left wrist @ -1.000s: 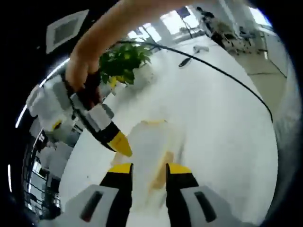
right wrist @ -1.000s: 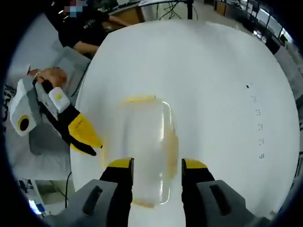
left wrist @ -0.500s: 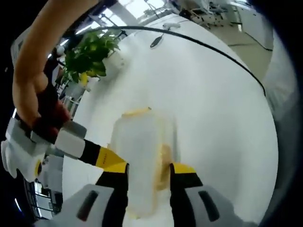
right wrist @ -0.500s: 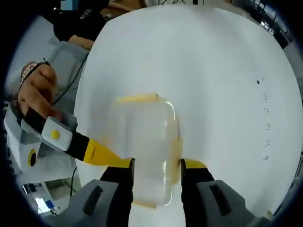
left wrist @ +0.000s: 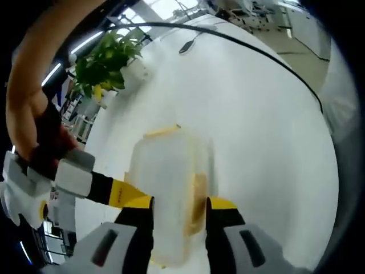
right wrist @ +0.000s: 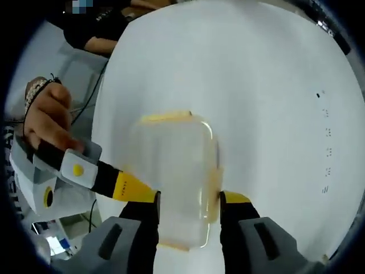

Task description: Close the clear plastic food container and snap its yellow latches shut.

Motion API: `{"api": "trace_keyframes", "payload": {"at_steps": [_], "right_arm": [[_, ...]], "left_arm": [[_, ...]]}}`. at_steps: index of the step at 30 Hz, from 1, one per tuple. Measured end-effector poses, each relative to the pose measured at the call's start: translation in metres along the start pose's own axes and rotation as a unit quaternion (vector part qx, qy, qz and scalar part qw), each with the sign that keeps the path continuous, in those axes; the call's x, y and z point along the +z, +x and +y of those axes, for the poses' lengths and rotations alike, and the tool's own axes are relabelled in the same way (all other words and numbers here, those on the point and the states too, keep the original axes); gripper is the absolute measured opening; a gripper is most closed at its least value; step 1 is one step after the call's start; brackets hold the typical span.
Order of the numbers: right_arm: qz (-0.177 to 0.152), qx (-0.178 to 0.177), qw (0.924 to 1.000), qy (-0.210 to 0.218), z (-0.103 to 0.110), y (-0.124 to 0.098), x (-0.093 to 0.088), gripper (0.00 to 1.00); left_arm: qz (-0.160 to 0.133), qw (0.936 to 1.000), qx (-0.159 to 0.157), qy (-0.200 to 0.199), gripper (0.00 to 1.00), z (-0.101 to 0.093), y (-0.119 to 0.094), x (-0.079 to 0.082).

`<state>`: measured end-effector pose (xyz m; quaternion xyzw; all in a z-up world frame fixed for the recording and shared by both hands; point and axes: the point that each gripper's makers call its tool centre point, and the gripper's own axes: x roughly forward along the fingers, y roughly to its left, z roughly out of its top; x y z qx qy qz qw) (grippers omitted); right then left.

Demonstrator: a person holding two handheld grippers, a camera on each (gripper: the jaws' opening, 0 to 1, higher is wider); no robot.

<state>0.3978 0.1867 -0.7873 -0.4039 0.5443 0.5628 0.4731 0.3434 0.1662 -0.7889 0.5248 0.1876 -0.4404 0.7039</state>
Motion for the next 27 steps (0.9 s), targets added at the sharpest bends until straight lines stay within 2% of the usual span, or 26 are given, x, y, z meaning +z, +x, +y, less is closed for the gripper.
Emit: {"api": "trace_keyframes", "payload": {"at_steps": [6, 11, 18, 27], "right_arm": [[0.024, -0.012, 0.9996, -0.003, 0.0006, 0.0, 0.0017, 0.38], [0.02, -0.012, 0.9997, 0.0, -0.0001, -0.0002, 0.0014, 0.38], [0.023, -0.011, 0.9997, 0.002, -0.0018, 0.0004, 0.0028, 0.38], [0.025, -0.01, 0.9996, 0.004, -0.0043, 0.0002, 0.0034, 0.38]], "left_arm": [[0.001, 0.9999, 0.011, 0.002, 0.28, 0.0013, -0.0002, -0.0011], [0.022, 0.9994, 0.024, 0.013, 0.27, 0.0018, 0.0009, -0.0007], [0.019, 0.9991, 0.036, 0.012, 0.25, 0.0021, 0.0007, -0.002], [0.038, 0.9971, 0.059, 0.028, 0.22, 0.0005, 0.0013, -0.0007]]}}
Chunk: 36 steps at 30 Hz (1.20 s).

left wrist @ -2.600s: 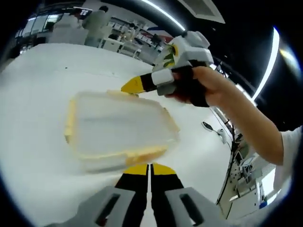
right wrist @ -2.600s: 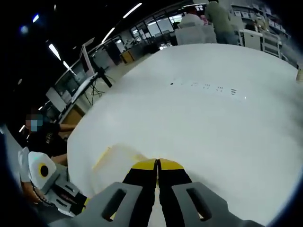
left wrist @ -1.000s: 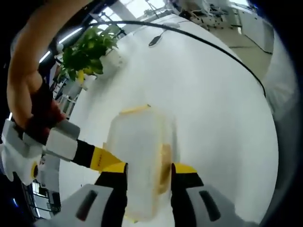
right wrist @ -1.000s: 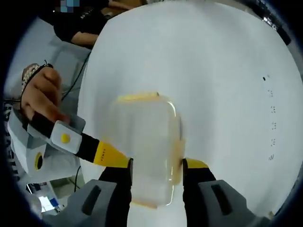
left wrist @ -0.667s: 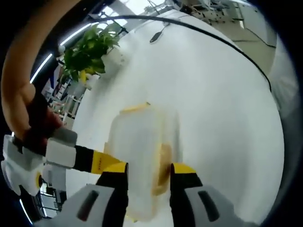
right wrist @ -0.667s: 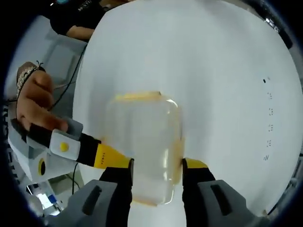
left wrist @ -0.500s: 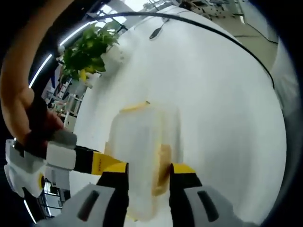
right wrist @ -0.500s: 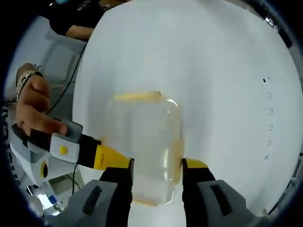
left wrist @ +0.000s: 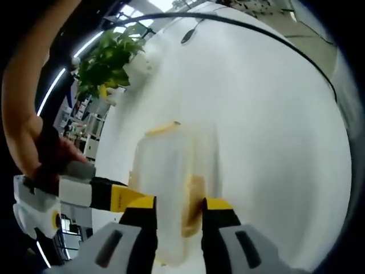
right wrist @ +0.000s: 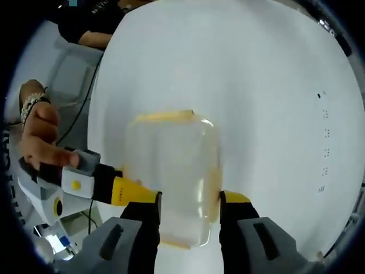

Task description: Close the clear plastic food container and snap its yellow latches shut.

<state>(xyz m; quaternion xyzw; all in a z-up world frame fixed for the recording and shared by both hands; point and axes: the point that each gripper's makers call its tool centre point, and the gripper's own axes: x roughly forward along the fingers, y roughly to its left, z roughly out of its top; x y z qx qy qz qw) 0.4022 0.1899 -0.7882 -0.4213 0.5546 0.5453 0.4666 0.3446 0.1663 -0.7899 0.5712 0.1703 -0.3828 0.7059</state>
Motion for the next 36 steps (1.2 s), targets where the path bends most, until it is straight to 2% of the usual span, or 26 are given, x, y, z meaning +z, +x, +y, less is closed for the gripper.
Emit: {"api": "trace_keyframes", "payload": {"at_steps": [13, 16, 17, 18, 26, 31, 35, 36], "right_arm": [[0.0, 0.002, 1.0, 0.006, 0.0, 0.001, 0.001, 0.37], [0.008, 0.004, 0.9999, 0.006, 0.0, 0.002, 0.001, 0.35], [0.038, 0.01, 0.999, 0.024, 0.003, 0.0, -0.012, 0.36], [0.013, 0.011, 0.9998, 0.012, -0.001, 0.005, -0.005, 0.36], [-0.001, 0.011, 0.9999, 0.012, 0.001, 0.006, -0.004, 0.36], [0.003, 0.01, 0.9999, 0.012, 0.002, 0.004, -0.001, 0.36], [-0.001, 0.018, 0.9998, 0.013, 0.001, 0.003, -0.001, 0.37], [-0.007, 0.024, 0.9996, 0.015, 0.001, 0.003, 0.0, 0.37]], "left_arm": [[0.018, 0.9997, 0.014, -0.001, 0.19, 0.0, 0.0, 0.0], [0.033, 0.9993, 0.02, -0.003, 0.18, 0.0, 0.001, 0.001], [0.03, 0.9994, 0.015, -0.006, 0.18, -0.001, 0.0, 0.003], [0.032, 0.9992, 0.021, -0.007, 0.18, 0.0, -0.002, 0.002], [0.051, 0.9981, 0.034, 0.001, 0.17, 0.0, -0.002, 0.002], [0.111, 0.9909, 0.071, 0.029, 0.15, 0.0, -0.002, 0.003], [0.121, 0.9897, 0.072, 0.027, 0.17, -0.001, 0.0, 0.003], [0.124, 0.9893, 0.066, 0.039, 0.17, 0.0, 0.0, 0.003]]}}
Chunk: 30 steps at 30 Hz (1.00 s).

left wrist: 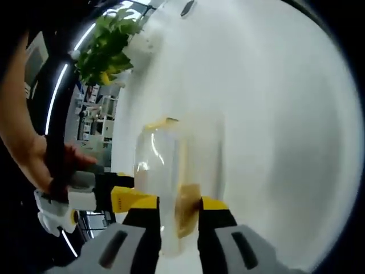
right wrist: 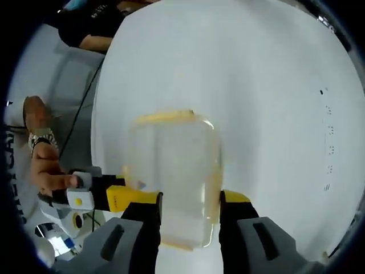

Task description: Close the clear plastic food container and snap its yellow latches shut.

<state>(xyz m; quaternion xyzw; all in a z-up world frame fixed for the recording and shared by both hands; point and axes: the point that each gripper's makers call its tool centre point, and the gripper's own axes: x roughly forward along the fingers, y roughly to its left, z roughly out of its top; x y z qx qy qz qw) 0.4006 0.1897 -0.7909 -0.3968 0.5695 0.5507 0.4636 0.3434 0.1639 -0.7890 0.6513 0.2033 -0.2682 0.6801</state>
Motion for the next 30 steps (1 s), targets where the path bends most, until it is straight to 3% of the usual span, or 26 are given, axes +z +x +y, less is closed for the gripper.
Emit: {"api": "trace_keyframes", "payload": {"at_steps": [8, 11, 12, 14, 18, 24, 27, 30], "right_arm": [[-0.004, 0.0, 1.0, -0.005, 0.009, -0.001, 0.004, 0.37], [0.0, 0.005, 1.0, -0.006, 0.013, 0.001, 0.004, 0.37], [0.003, 0.005, 0.9999, -0.008, 0.015, 0.001, 0.005, 0.37], [0.007, 0.005, 0.9999, -0.012, 0.017, 0.002, 0.006, 0.37], [0.017, 0.016, 0.9996, -0.016, 0.02, 0.004, 0.006, 0.37], [0.012, 0.026, 0.9991, -0.031, 0.02, 0.004, 0.007, 0.37], [0.004, 0.027, 0.9992, -0.031, 0.015, 0.003, 0.008, 0.37], [0.007, 0.024, 0.9992, -0.031, 0.015, 0.004, 0.009, 0.37]], "left_arm": [[0.04, 0.9992, 0.004, 0.007, 0.19, -0.002, 0.003, 0.001], [0.075, 0.9938, 0.009, 0.081, 0.22, -0.004, 0.002, -0.001], [0.08, 0.9929, 0.01, 0.087, 0.22, -0.005, 0.002, -0.003], [0.076, 0.994, 0.006, 0.078, 0.24, -0.007, 0.003, -0.003], [0.056, 0.9964, -0.03, 0.056, 0.29, -0.007, 0.001, -0.004], [0.035, 0.9949, -0.065, 0.07, 0.28, -0.007, -0.007, -0.006], [0.026, 0.9943, -0.069, 0.077, 0.27, -0.01, -0.019, -0.004], [0.023, 0.9938, -0.053, 0.095, 0.29, -0.007, -0.03, -0.001]]}}
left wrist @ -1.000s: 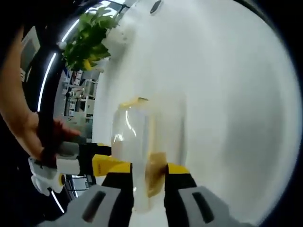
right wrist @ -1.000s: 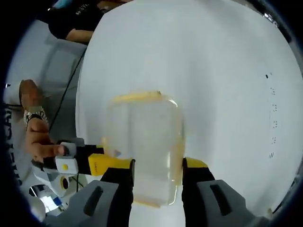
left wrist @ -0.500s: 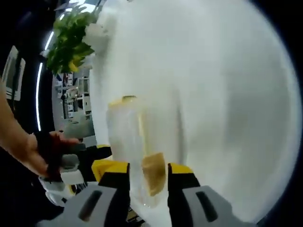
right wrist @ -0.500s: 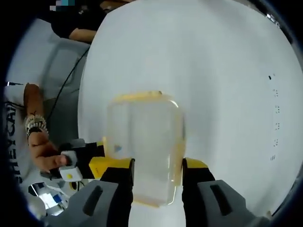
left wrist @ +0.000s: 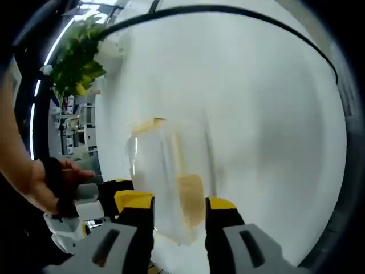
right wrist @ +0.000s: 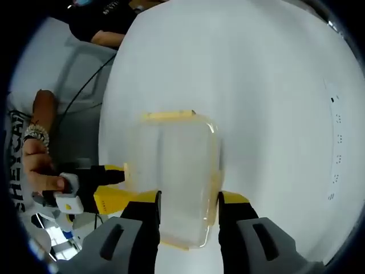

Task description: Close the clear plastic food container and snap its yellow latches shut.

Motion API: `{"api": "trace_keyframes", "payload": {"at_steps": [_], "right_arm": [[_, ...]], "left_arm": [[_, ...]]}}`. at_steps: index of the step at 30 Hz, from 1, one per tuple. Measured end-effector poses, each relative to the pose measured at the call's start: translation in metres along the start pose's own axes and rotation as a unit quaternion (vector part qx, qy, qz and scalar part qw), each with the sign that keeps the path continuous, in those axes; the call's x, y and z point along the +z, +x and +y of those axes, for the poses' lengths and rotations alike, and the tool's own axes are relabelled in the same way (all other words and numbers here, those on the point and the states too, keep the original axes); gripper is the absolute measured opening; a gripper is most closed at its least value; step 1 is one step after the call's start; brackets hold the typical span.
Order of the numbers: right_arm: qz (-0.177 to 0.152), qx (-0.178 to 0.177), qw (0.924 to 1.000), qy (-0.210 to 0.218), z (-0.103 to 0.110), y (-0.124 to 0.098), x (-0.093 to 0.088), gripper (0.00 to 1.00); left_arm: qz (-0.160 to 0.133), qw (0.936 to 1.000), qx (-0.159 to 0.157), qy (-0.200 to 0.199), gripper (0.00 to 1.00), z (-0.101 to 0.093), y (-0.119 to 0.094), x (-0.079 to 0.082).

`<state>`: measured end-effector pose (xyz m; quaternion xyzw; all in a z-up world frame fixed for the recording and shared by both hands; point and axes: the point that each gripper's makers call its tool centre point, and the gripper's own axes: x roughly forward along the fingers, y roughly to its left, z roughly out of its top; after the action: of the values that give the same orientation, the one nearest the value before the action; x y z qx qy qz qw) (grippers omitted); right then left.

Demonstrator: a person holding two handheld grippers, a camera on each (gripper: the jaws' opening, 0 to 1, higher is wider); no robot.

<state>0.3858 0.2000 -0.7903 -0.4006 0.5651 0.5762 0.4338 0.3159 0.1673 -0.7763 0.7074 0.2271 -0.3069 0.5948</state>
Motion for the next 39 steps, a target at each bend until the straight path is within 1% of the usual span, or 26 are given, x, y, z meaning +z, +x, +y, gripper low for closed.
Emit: {"api": "trace_keyframes", "payload": {"at_steps": [2, 4, 5, 7, 8, 9, 10, 11, 12, 13, 15, 16, 17, 18, 19, 20, 21, 22, 23, 24, 26, 28, 30, 32, 35, 39], "right_arm": [[0.007, -0.005, 1.0, -0.004, -0.001, -0.001, -0.001, 0.37], [0.013, -0.009, 0.9998, -0.009, -0.002, -0.001, -0.002, 0.37], [0.014, -0.01, 0.9998, -0.01, -0.004, -0.001, -0.002, 0.37], [0.016, -0.01, 0.9998, -0.011, -0.005, -0.002, -0.003, 0.37], [0.016, -0.01, 0.9998, -0.011, -0.005, -0.002, -0.003, 0.37], [0.016, -0.009, 0.9998, -0.011, -0.005, -0.002, -0.004, 0.37], [0.016, -0.009, 0.9998, -0.011, -0.005, -0.002, -0.004, 0.37], [0.015, -0.009, 0.9998, -0.011, -0.005, -0.002, -0.004, 0.37], [0.014, -0.009, 0.9998, -0.011, -0.004, -0.002, -0.004, 0.37], [0.013, -0.009, 0.9998, -0.01, -0.004, -0.002, -0.004, 0.37], [0.01, -0.008, 0.9999, -0.01, -0.004, -0.002, -0.005, 0.37], [0.009, -0.007, 0.9999, -0.01, -0.005, -0.002, -0.004, 0.37], [0.008, -0.007, 0.9999, -0.009, -0.004, -0.002, -0.005, 0.37], [0.007, -0.006, 0.9999, -0.008, -0.003, -0.002, -0.005, 0.37], [0.007, -0.006, 0.9999, -0.009, -0.002, -0.002, -0.005, 0.37], [0.007, -0.005, 0.9999, -0.009, -0.002, -0.002, -0.005, 0.37], [0.007, -0.004, 0.9999, -0.008, -0.001, -0.002, -0.006, 0.37], [0.008, -0.004, 0.9999, -0.008, -0.001, -0.002, -0.006, 0.37], [0.008, -0.004, 0.9999, -0.008, -0.002, -0.002, -0.006, 0.37], [0.008, -0.004, 0.9999, -0.009, -0.003, -0.002, -0.006, 0.37], [0.008, -0.004, 0.9999, -0.008, -0.002, -0.002, -0.006, 0.37], [0.007, -0.003, 0.9999, -0.008, -0.003, -0.003, -0.006, 0.37], [0.006, -0.003, 0.9999, -0.008, -0.003, -0.003, -0.006, 0.37], [0.006, -0.002, 1.0, -0.007, -0.005, -0.003, -0.006, 0.37], [0.007, 0.0, 0.9999, -0.007, -0.003, -0.003, -0.006, 0.37], [0.01, 0.003, 0.9999, -0.008, -0.004, -0.002, -0.006, 0.37]], "left_arm": [[0.001, 0.9999, 0.009, 0.006, 0.29, 0.001, -0.008, 0.001], [-0.011, 0.9997, 0.019, 0.006, 0.25, 0.004, -0.015, 0.004], [-0.031, 0.9993, 0.022, -0.004, 0.24, 0.007, -0.019, 0.008], [-0.043, 0.9982, 0.026, -0.033, 0.24, 0.009, -0.024, 0.008], [-0.041, 0.9986, 0.02, -0.026, 0.24, 0.008, -0.025, 0.007], [-0.05, 0.9982, 0.018, -0.027, 0.24, 0.008, -0.025, 0.009], [-0.057, 0.9964, 0.025, -0.059, 0.26, 0.011, -0.022, 0.01], [-0.044, 0.9976, 0.022, -0.049, 0.25, 0.01, -0.023, 0.007], [-0.023, 0.9995, 0.019, -0.011, 0.23, 0.009, -0.026, 0.001], [-0.026, 0.9993, 0.025, 0.001, 0.23, 0.01, -0.028, 0.003], [-0.04, 0.9986, 0.022, -0.027, 0.23, 0.007, -0.031, 0.006], [-0.037, 0.9988, 0.02, -0.025, 0.23, 0.006, -0.033, 0.005], [-0.038, 0.9987, 0.028, -0.021, 0.23, 0.007, -0.036, 0.005], [-0.041, 0.9977, 0.048, -0.025, 0.23, 0.014, -0.041, 0.006], [-0.051, 0.9957, 0.069, -0.034, 0.22, 0.022, -0.046, 0.009], [-0.08, 0.991, 0.095, -0.051, 0.19, 0.033, -0.053, 0.018], [-0.092, 0.9872, 0.11, -0.068, 0.17, 0.04, -0.054, 0.021], [-0.092, 0.9865, 0.112, -0.076, 0.16, 0.043, -0.051, 0.02], [-0.074, 0.9914, 0.091, -0.058, 0.16, 0.037, -0.044, 0.015], [-0.037, 0.9964, 0.063, -0.043, 0.16, 0.026, -0.033, 0.004], [-0.006, 0.9982, 0.041, -0.044, 0.18, 0.016, -0.02, -0.008], [0.002, 0.9981, 0.021, -0.058, 0.19, 0.006, -0.006, -0.015], [-0.005, 0.998, 0.023, -0.059, 0.21, 0.005, 0.002, -0.015], [-0.006, 0.9979, 0.023, -0.06, 0.23, 0.003, 0.005, -0.012], [-0.02, 0.9977, 0.02, -0.061, 0.23, 0.003, 0.008, -0.003], [-0.015, 0.9979, 0.012, -0.061, 0.23, 0.004, 0.008, -0.005]]}}
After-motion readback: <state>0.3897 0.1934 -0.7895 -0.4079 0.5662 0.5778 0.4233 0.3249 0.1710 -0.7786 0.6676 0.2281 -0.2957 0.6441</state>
